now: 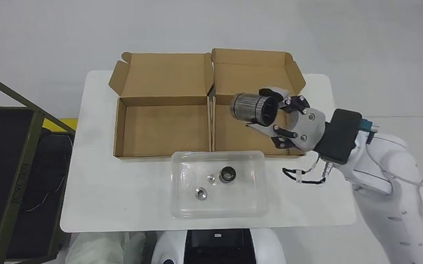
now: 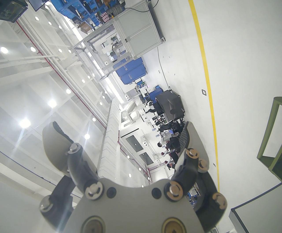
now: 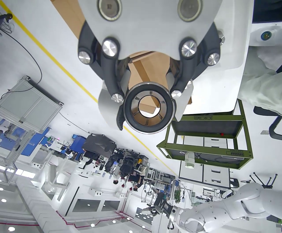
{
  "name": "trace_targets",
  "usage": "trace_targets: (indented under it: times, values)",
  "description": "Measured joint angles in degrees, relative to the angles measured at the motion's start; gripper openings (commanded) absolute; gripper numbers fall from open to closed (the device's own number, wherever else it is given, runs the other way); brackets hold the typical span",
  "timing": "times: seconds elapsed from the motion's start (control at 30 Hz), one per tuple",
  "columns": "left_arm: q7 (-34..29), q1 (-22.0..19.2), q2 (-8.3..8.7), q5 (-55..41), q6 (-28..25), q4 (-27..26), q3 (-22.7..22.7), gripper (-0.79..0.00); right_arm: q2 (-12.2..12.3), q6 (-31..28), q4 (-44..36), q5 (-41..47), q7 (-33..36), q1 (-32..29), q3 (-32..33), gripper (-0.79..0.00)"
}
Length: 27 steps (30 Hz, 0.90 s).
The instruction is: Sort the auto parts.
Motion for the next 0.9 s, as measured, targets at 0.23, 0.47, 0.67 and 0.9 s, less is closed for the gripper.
trace_targets:
  times: [0.23, 0.47, 0.67, 0.9]
  values:
    - [0.00, 0.00, 0.00, 0.00, 0.00, 0.00, 0.00, 0.000, 0.04, -0.48, 0.10, -0.53, -1.51, -0.62, 0.50, -0.785]
    - [0.00, 0.00, 0.00, 0.00, 0.00, 0.00, 0.00, 0.000, 0.05, -0.66, 0.42, -0.91, -2.13, -0.59, 0.51, -0.785]
    - [0.00, 0.00, 0.00, 0.00, 0.00, 0.00, 0.00, 0.000, 0.03, -0.64, 0.99, -1.23, -2.29, -0.63, 0.24, -0.785]
    - [0.00, 0.00, 0.00, 0.00, 0.00, 0.00, 0.00, 0.000, -0.04, -0.83, 2.93, -1.42, -1.22, -0.27, -1.09, -0.785]
